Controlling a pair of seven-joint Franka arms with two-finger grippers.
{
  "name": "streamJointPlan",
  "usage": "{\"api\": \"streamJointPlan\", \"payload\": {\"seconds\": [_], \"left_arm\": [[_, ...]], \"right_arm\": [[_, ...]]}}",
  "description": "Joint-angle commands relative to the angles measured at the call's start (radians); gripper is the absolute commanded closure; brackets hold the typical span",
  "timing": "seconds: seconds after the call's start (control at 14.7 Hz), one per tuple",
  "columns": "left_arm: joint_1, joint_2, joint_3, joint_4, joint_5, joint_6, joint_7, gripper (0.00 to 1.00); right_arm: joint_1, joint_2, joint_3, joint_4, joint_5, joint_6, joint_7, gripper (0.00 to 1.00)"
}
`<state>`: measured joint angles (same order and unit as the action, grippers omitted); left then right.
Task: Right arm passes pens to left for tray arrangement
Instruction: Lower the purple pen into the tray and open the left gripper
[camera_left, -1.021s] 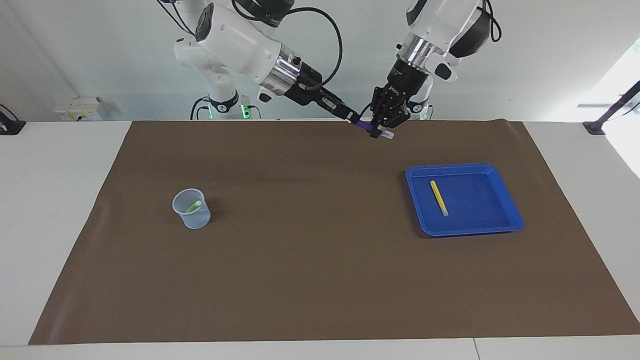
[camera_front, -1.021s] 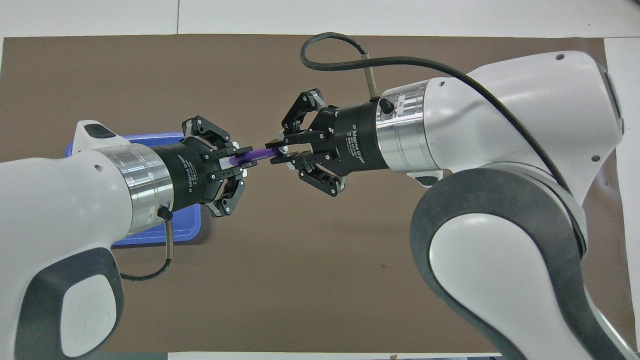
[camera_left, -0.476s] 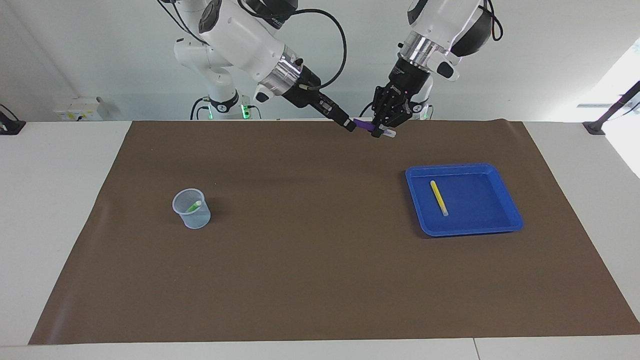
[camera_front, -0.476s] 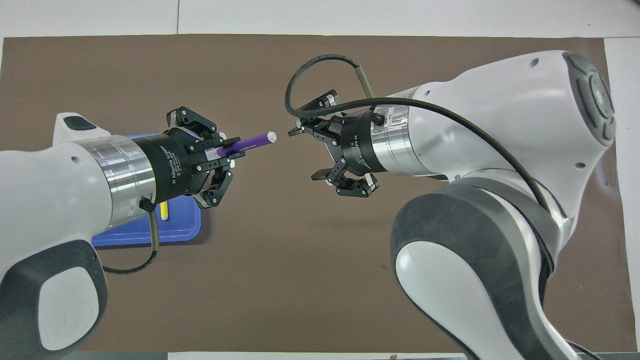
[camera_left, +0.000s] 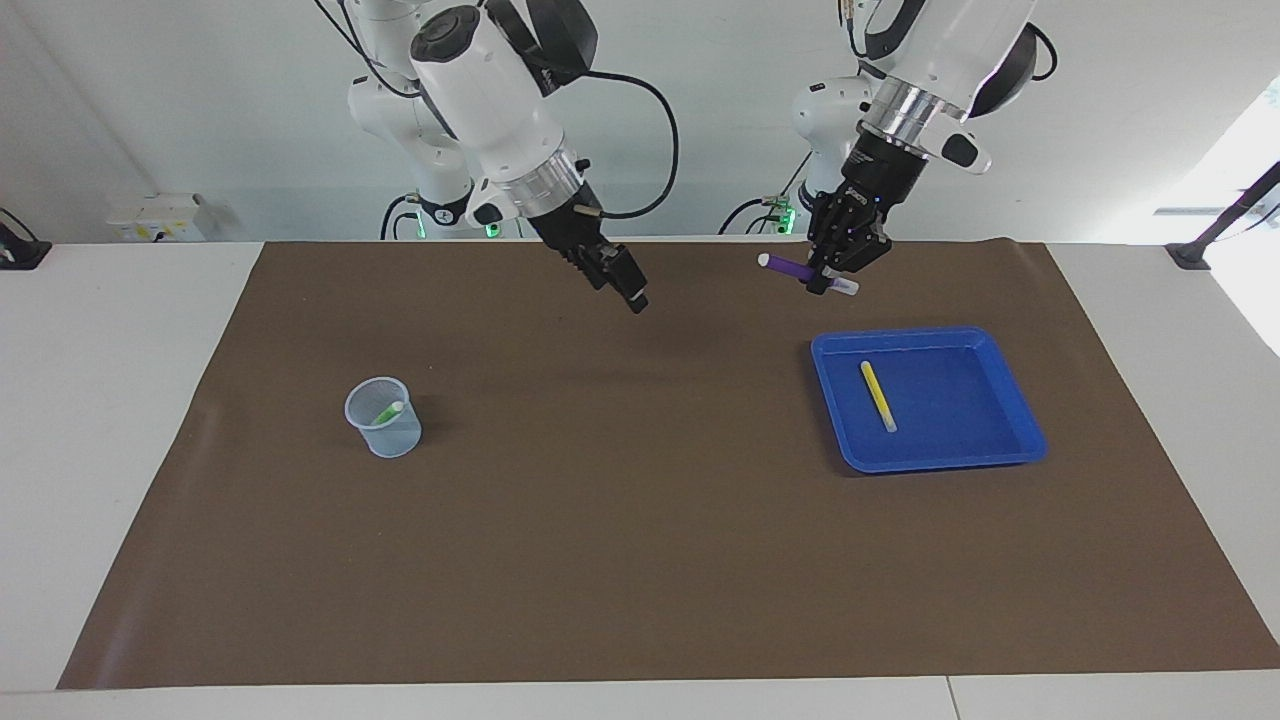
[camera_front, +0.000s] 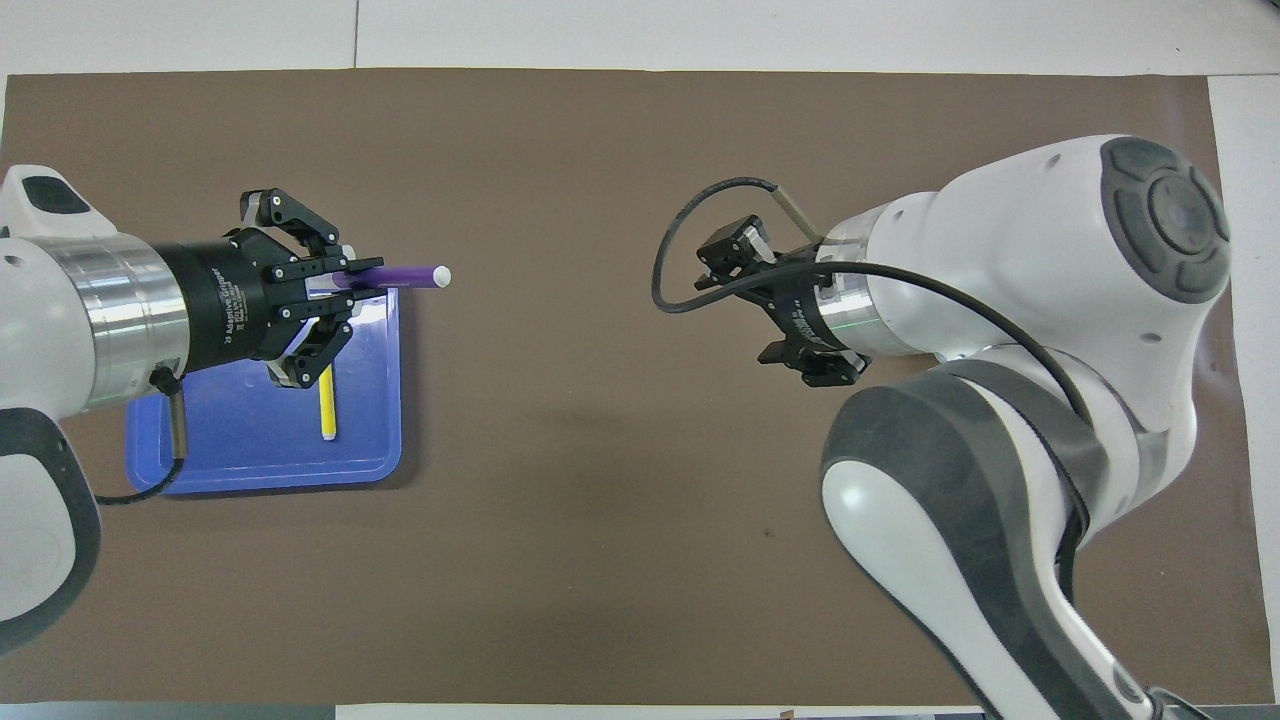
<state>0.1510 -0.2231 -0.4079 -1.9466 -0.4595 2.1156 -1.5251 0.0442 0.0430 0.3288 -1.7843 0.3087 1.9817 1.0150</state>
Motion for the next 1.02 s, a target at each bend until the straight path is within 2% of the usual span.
{"api": "streamJointPlan", "payload": {"seconds": [0.0, 0.2, 0.48, 0.82, 0.95], "left_arm": [[0.082, 0.031, -0.003, -0.003, -0.007, -0.068, 0.229, 1.00], [0.200, 0.051, -0.002, -0.046, -0.007, -0.140, 0.577, 1.00], [0.285, 0.132, 0.001, -0.078, 0.013, -0.141, 0.970, 1.00], [0.315, 0.292, 0.003, -0.081, 0.257, -0.111, 1.420, 1.00], [0.317, 0.320, 0.003, -0.101, 0.318, -0.079, 1.515, 1.00]], "right_arm": [[-0.010, -0.048, -0.066, -0.073, -0.130, -0.065, -0.226, 0.13], [-0.017, -0.019, -0.108, -0.108, -0.359, -0.087, -0.439, 0.15], [-0.018, 0.072, -0.135, -0.121, -0.603, -0.072, -0.516, 0.18], [-0.020, 0.182, -0.137, -0.113, -0.788, -0.067, -0.526, 0.23], [-0.014, 0.198, -0.137, -0.110, -0.855, -0.076, -0.526, 0.24]]}}
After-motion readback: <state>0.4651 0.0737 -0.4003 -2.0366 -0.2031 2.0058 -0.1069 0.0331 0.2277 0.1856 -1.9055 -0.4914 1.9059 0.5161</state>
